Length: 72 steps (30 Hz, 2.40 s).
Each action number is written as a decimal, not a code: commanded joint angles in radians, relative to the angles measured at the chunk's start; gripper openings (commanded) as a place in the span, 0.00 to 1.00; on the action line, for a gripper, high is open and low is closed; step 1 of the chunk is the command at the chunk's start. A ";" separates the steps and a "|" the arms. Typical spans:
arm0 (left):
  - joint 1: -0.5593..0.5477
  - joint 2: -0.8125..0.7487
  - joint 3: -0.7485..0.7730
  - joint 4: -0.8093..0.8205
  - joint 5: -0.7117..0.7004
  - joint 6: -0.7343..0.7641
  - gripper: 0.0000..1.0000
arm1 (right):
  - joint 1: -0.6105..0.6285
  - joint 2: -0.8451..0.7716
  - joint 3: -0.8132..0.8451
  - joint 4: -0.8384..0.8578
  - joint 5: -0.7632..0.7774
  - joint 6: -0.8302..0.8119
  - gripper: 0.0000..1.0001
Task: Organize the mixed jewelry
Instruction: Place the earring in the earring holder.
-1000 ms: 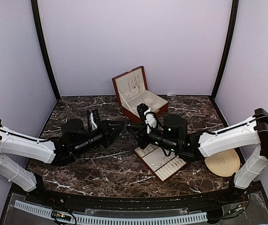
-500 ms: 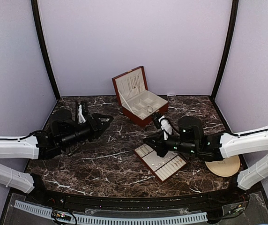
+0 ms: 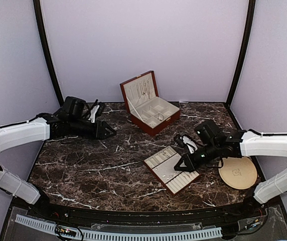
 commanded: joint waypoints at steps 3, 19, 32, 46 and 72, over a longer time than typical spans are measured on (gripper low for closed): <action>0.053 0.024 0.084 -0.163 0.125 0.273 0.47 | -0.059 0.136 0.135 -0.173 -0.179 -0.024 0.04; 0.058 -0.063 0.070 -0.235 0.022 0.407 0.47 | -0.164 0.385 0.374 -0.522 -0.209 -0.080 0.05; 0.058 -0.070 0.073 -0.248 0.017 0.410 0.47 | -0.232 0.470 0.452 -0.652 -0.109 -0.109 0.05; 0.059 -0.070 0.075 -0.248 0.010 0.409 0.47 | -0.254 0.524 0.507 -0.672 -0.060 -0.130 0.05; 0.058 -0.073 0.076 -0.248 0.016 0.411 0.46 | -0.256 0.571 0.522 -0.670 -0.070 -0.148 0.05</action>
